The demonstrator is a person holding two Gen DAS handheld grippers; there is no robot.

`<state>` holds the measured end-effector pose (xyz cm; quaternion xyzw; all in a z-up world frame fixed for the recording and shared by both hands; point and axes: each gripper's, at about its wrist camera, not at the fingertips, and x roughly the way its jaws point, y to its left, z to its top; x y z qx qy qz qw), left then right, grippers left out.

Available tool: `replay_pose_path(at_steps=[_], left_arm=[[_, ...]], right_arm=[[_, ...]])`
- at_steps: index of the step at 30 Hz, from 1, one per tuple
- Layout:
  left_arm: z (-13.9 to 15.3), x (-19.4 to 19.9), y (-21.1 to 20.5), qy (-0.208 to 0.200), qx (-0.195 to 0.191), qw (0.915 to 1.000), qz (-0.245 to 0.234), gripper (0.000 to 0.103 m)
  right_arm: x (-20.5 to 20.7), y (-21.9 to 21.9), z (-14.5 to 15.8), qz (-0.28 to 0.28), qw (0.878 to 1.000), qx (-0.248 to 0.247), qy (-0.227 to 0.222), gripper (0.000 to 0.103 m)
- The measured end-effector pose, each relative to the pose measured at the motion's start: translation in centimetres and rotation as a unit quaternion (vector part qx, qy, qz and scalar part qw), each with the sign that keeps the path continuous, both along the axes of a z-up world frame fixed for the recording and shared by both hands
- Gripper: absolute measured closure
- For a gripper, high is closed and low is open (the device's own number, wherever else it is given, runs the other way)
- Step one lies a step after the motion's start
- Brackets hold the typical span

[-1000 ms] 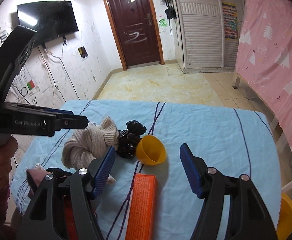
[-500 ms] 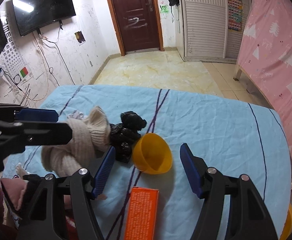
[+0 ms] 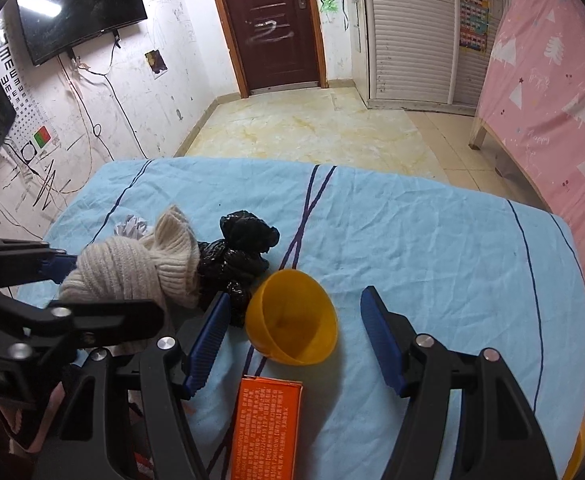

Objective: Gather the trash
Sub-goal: 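Grasp the cream yarn ball with the left tool while the right tool grasps the yellow funnel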

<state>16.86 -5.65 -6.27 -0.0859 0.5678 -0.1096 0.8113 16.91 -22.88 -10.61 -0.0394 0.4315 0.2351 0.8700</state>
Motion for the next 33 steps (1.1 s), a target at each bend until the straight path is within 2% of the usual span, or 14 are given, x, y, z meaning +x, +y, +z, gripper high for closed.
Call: replay_pose_path(at_steps=[3, 5, 7, 13, 20, 22, 25, 33], left_arm=[[-0.4, 0.0, 0.2, 0.004, -0.011, 0.9999, 0.004, 0.043], [-0.2, -0.2, 0.0, -0.001, -0.009, 1.0, 0.004, 0.048], [0.2, -0.6, -0.3, -0.009, 0.003, 0.9999, 0.004, 0.05], [2.2, -1.4, 0.0, -0.033, 0.011, 0.9993, 0.013, 0.05], [5.0, -2.3, -0.2, -0.059, 0.022, 0.9978, 0.022, 0.05], [5.6, -2.4, -0.4, -0.067, 0.027, 0.9971, 0.023, 0.05], [6.5, -2.5, -0.7, -0.074, 0.031, 0.9965, 0.023, 0.05], [7.3, -3.0, -1.3, -0.082, 0.041, 0.9955, 0.024, 0.05]], right_arm=[[-0.1, 0.2, 0.0, 0.002, 1.0, -0.005, -0.003, 0.042], [-0.1, 0.2, 0.0, 0.002, 1.0, -0.013, -0.01, 0.045], [-0.4, 0.4, 0.0, -0.003, 1.0, -0.024, -0.019, 0.062], [-1.2, -0.3, 0.6, -0.012, 0.999, -0.02, -0.036, 0.077], [-2.4, -2.1, 1.8, -0.021, 0.998, 0.003, -0.055, 0.079], [-2.8, -2.9, 2.2, -0.024, 0.998, 0.009, -0.061, 0.085], [-3.0, -3.2, 2.4, -0.019, 0.998, 0.004, -0.059, 0.09], [-3.5, -2.8, 1.6, -0.004, 0.999, -0.016, -0.039, 0.09]])
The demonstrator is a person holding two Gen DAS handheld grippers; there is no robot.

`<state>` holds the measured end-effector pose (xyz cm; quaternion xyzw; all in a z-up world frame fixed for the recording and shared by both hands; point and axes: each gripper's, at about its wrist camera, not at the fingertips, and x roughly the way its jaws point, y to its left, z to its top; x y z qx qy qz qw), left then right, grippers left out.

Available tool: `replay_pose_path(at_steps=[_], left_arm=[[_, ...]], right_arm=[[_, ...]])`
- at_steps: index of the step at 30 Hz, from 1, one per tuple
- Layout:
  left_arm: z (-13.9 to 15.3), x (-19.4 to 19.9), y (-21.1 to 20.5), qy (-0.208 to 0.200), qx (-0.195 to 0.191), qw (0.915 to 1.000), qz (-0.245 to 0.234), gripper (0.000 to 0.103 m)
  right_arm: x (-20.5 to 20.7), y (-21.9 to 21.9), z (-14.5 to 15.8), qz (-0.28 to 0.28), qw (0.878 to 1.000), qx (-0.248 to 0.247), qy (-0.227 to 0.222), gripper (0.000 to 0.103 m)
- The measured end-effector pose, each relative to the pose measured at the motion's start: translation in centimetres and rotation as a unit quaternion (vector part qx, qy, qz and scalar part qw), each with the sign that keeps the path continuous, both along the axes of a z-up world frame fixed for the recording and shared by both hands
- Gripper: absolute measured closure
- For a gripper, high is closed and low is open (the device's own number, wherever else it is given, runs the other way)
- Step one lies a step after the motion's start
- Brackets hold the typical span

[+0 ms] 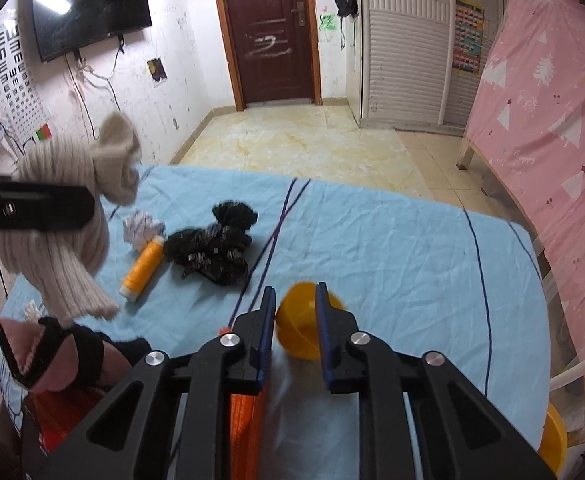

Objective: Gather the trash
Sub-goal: 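Grasp the cream yarn ball with the left tool while the right tool grasps the yellow funnel, then carry both items over the yellow bin and open both tools to drop them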

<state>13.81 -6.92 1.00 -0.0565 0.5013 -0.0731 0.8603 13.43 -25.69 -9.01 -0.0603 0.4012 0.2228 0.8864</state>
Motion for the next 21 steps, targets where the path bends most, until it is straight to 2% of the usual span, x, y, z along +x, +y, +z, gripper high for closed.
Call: replay_pose_path(at_steps=[8, 9, 11, 21], left_arm=[[0.2, -0.2, 0.0, -0.002, 0.002, 1.0, 0.002, 0.05], [0.2, -0.2, 0.0, -0.001, 0.001, 1.0, 0.001, 0.05], [0.3, -0.2, -0.2, 0.0, 0.002, 1.0, 0.001, 0.05], [1.4, -0.3, -2.4, -0.006, 0.016, 0.9998, -0.005, 0.05]], right_arm=[[-1.0, -0.4, -0.9, -0.007, 1.0, -0.005, 0.009, 0.091], [-1.0, -0.5, -1.1, -0.01, 1.0, -0.008, 0.008, 0.101], [-1.1, -0.7, -1.2, -0.022, 1.0, -0.015, 0.002, 0.102], [-2.5, -4.5, 1.9, -0.054, 0.997, 0.032, -0.045, 0.102]])
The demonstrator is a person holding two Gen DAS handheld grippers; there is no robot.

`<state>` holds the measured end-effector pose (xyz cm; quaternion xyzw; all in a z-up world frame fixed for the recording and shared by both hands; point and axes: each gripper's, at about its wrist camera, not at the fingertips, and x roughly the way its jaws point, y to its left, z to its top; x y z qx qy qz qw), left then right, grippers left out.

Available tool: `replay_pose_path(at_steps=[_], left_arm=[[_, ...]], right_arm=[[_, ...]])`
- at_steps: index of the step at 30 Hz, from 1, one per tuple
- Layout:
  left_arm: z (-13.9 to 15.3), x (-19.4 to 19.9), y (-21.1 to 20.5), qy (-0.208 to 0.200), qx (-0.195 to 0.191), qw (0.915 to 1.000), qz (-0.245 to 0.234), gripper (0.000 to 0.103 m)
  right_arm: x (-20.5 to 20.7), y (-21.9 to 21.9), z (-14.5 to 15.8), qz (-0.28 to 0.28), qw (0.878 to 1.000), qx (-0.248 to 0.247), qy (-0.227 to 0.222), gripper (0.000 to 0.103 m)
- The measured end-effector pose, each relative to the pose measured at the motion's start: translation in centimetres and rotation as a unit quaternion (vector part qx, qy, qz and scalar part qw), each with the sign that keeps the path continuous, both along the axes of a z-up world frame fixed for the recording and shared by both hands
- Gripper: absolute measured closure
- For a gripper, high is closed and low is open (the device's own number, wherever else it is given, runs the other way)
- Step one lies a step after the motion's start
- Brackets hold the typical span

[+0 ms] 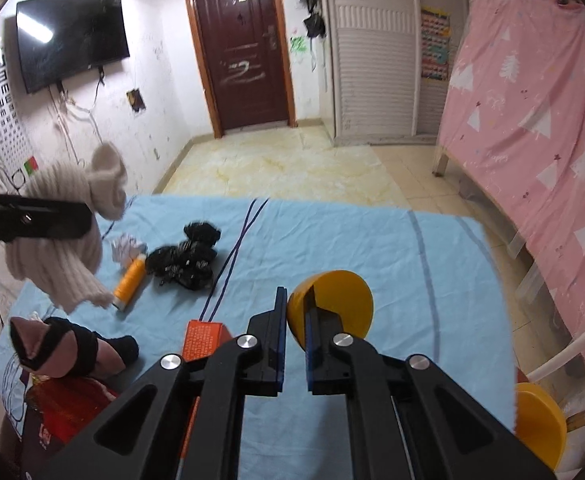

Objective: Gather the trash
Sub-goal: 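Carry both items over the yellow bin and open both tools to drop them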

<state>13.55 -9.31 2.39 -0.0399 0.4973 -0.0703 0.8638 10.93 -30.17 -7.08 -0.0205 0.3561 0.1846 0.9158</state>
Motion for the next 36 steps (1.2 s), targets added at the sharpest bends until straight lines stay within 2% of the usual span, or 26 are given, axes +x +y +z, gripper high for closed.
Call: replay_pose_path(at_steps=[6, 13, 17, 23, 30, 36], left_arm=[[1.0, -0.2, -3.3, -0.008, 0.01, 0.9997, -0.022, 0.05], [1.8, -0.7, -9.4, -0.017, 0.024, 0.9971, -0.07, 0.05], [1.7, -1.0, -13.1, -0.018, 0.032, 0.9942, -0.101, 0.05], [1.0, -1.6, -19.3, -0.012, 0.045, 0.9876, -0.15, 0.05], [0.0, -2.7, -25.9, -0.001, 0.052, 0.9791, -0.196, 0.05], [-1.4, -2.9, -30.1, 0.013, 0.06, 0.9729, -0.223, 0.05]], right_arm=[[-1.2, -4.1, 2.3, -0.029, 0.999, 0.023, -0.026, 0.102], [-3.6, -10.5, 2.8, -0.076, 0.995, 0.041, -0.041, 0.102], [-5.3, -14.5, 1.9, -0.11, 0.992, 0.045, -0.04, 0.102], [-6.9, -19.8, -1.1, -0.153, 0.987, 0.055, -0.014, 0.102], [-8.0, -23.7, -4.2, -0.184, 0.98, 0.072, 0.017, 0.102], [-8.9, -25.5, -5.8, -0.192, 0.979, 0.054, 0.039, 0.101]])
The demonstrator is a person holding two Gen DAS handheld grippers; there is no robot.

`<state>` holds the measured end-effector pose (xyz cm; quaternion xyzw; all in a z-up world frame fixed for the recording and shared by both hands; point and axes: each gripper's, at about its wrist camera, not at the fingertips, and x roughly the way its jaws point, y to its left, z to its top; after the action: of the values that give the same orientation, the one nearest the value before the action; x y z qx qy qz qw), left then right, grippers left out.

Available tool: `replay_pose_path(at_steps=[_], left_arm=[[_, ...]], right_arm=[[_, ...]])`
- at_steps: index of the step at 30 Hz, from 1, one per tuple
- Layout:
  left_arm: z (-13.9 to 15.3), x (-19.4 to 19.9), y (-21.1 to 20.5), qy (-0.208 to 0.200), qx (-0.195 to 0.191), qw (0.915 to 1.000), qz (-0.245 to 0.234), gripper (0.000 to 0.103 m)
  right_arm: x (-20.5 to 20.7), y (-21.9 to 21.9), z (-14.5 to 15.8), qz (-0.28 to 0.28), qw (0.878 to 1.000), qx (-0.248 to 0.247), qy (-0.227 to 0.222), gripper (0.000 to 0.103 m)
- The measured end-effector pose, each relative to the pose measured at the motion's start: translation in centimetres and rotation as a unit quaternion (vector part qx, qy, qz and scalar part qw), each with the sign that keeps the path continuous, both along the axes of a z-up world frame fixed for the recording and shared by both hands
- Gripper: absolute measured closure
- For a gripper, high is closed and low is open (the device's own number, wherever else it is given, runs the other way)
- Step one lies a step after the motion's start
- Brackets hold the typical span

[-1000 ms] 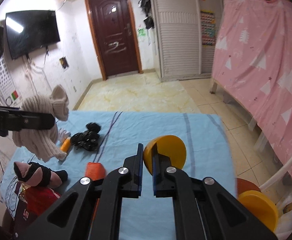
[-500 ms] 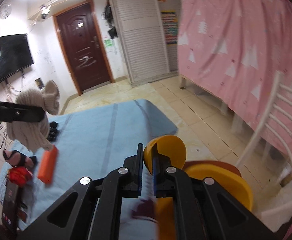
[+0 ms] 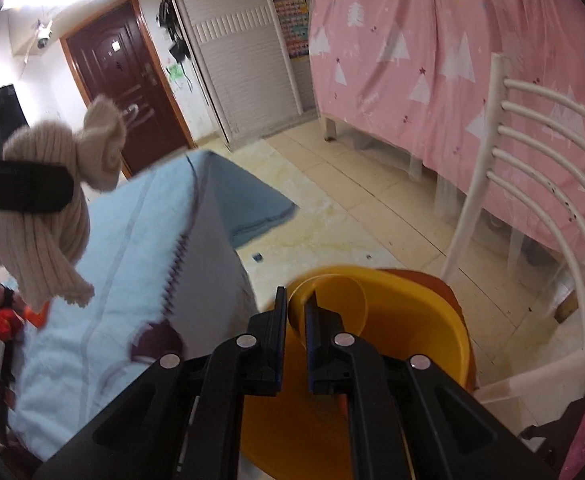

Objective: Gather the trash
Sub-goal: 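Carry both items over the yellow bin and open both tools to drop them, then move both open tools back over the remaining items on the bed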

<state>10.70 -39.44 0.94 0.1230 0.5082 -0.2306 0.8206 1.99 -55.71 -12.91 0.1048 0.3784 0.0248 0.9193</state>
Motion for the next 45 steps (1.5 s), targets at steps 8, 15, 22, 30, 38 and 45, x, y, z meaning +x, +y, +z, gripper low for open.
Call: replay_pose_path(at_steps=[8, 15, 22, 30, 38, 45], left_arm=[[-1.9, -0.2, -4.1, 0.021, 0.009, 0.9996, -0.019, 0.05], [-2.6, -0.3, -6.2, 0.017, 0.016, 0.9994, -0.024, 0.04], [-1.7, -0.4, -5.1, 0.008, 0.012, 0.9997, -0.022, 0.04], [0.8, -0.1, -2.1, -0.011, 0.0, 0.9999, 0.0, 0.04], [3.1, 0.6, 2.8, -0.032, -0.008, 0.9988, 0.037, 0.04], [4.5, 1.5, 9.4, -0.054, -0.001, 0.9951, 0.082, 0.04]], right_arm=[[-1.2, -2.2, -2.3, -0.017, 1.0, 0.002, 0.025, 0.095], [-2.1, -3.3, -2.2, -0.023, 1.0, 0.019, 0.001, 0.011], [-2.2, -4.0, -1.8, -0.028, 0.998, 0.058, -0.012, 0.011], [-1.4, -2.9, -0.5, -0.02, 0.998, 0.058, -0.018, 0.011], [-0.4, 0.1, 1.8, 0.009, 0.998, 0.044, -0.034, 0.011], [1.0, 5.2, 4.0, 0.06, 0.997, 0.03, -0.049, 0.011]])
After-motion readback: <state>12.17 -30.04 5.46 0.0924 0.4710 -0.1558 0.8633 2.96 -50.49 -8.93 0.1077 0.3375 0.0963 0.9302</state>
